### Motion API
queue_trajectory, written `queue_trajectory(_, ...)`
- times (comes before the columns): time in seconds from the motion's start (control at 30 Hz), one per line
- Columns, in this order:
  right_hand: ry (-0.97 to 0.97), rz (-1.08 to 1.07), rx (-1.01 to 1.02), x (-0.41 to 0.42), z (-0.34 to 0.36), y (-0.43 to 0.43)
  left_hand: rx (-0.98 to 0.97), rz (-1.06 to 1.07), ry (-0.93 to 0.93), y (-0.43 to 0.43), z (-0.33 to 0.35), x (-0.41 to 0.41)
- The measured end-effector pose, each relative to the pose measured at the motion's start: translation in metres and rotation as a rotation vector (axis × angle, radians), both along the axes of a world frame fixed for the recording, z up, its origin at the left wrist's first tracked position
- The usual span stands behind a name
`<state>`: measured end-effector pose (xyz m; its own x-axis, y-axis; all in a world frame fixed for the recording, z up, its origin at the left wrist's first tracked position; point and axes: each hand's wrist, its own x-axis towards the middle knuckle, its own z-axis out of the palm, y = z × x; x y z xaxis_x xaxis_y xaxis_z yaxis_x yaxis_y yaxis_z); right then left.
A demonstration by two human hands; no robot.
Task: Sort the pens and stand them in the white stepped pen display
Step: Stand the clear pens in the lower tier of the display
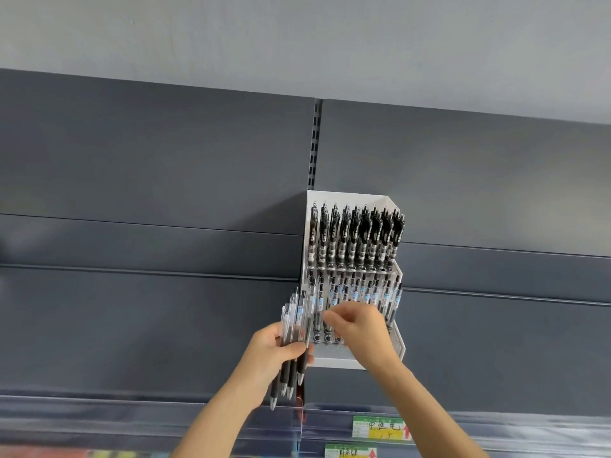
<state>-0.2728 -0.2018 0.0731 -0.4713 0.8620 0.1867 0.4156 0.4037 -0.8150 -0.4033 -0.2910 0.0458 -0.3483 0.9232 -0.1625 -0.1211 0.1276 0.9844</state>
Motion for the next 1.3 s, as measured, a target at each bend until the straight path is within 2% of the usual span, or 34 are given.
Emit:
queue_trajectory(0.17, 0.056, 0.109, -0.169, -0.001, 0.005, -0.003, 0.003, -0.057, -0.032, 0.006, 0.003, 0.009)
queue_trajectory(0.37, 0.102, 0.02, -0.218, 0.005, 0.003, -0.001, -0.023, -0.036, 0.045, 0.011, 0.001, 0.014)
queue_trajectory(0.43, 0.122, -0.055, -0.191, 0.01, 0.003, 0.004, -0.027, 0.016, 0.051, 0.012, -0.001, 0.012)
queue_trajectory(0.63, 0.105, -0.342, 0.1, 0.028, 0.012, 0.03, -0.027, 0.054, 0.013, 0.005, -0.004, 0.008)
queue_trajectory(0.73, 0.019, -0.333, 0.143, 0.022, 0.01, 0.031, -0.033, 0.054, 0.011, 0.004, -0.005, 0.01)
queue_trajectory(0.97, -0.299, -0.271, 0.101, 0.009, -0.017, 0.033, -0.042, 0.064, 0.03, 0.001, -0.006, 0.011)
queue_trajectory(1.3, -0.261, -0.307, 0.045, 0.01, -0.022, 0.034, -0.043, 0.053, 0.015, -0.005, -0.002, 0.011)
